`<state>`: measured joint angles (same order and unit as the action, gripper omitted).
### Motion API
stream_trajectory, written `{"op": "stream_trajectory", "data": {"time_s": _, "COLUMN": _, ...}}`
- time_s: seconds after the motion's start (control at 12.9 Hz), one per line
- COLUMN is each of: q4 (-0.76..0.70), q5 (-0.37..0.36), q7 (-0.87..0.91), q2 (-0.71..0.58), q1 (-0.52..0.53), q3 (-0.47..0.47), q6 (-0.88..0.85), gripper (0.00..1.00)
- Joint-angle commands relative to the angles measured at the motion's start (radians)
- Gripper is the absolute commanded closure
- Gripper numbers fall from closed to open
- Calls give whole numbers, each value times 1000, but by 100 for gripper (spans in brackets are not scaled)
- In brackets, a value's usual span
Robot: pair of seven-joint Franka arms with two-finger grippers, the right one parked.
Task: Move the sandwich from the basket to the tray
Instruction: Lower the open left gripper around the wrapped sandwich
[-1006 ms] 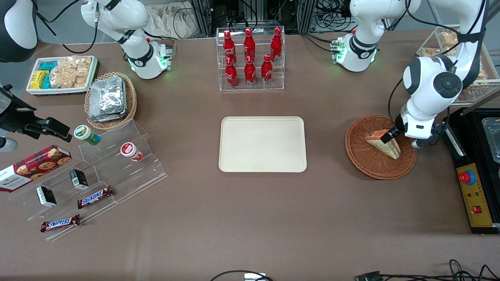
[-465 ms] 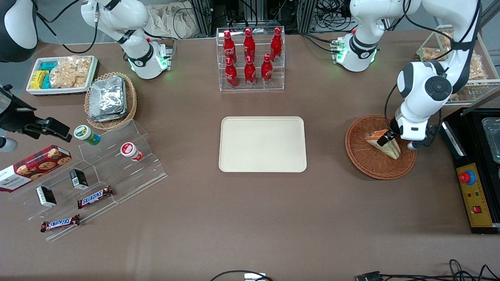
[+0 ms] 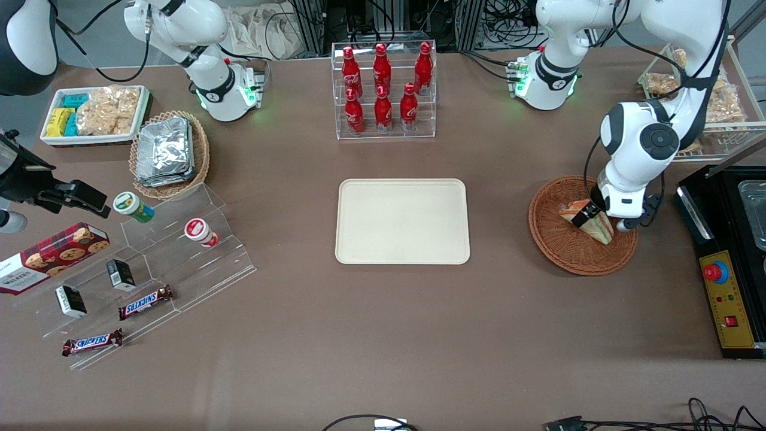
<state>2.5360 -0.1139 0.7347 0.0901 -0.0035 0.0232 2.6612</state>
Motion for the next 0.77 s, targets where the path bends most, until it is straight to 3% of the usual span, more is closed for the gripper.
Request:
{"op": "stream_trajectory", "data": {"time_s": 0.0, "q4": 24, "q5": -18, "q7": 28, "q2": -1, "q1": 3, "q3": -3, "q6": 49, "gripper": 19}}
{"op": "stream_trajectory", "data": {"time_s": 0.15, "q4": 38, "q5": -18, "q7": 28, "q2": -1, "q1": 5, "q3": -3, "q6": 75, "gripper": 56}}
{"op": "stream_trajectory", "data": {"time_s": 0.23, "q4": 43, "q5": -18, "q7": 26, "q2": -1, "q1": 5, "q3": -3, "q6": 77, "gripper": 65}}
{"op": "stream_trajectory", "data": {"time_s": 0.46, "q4": 41, "q5": -18, "q7": 17, "q2": -1, "q1": 11, "q3": -3, "q6": 74, "gripper": 66}}
{"op": "stream_trajectory", "data": {"time_s": 0.7, "q4": 30, "q5": -18, "q7": -20, "q2": -33, "q1": 11, "q3": -2, "q6": 39, "gripper": 76}}
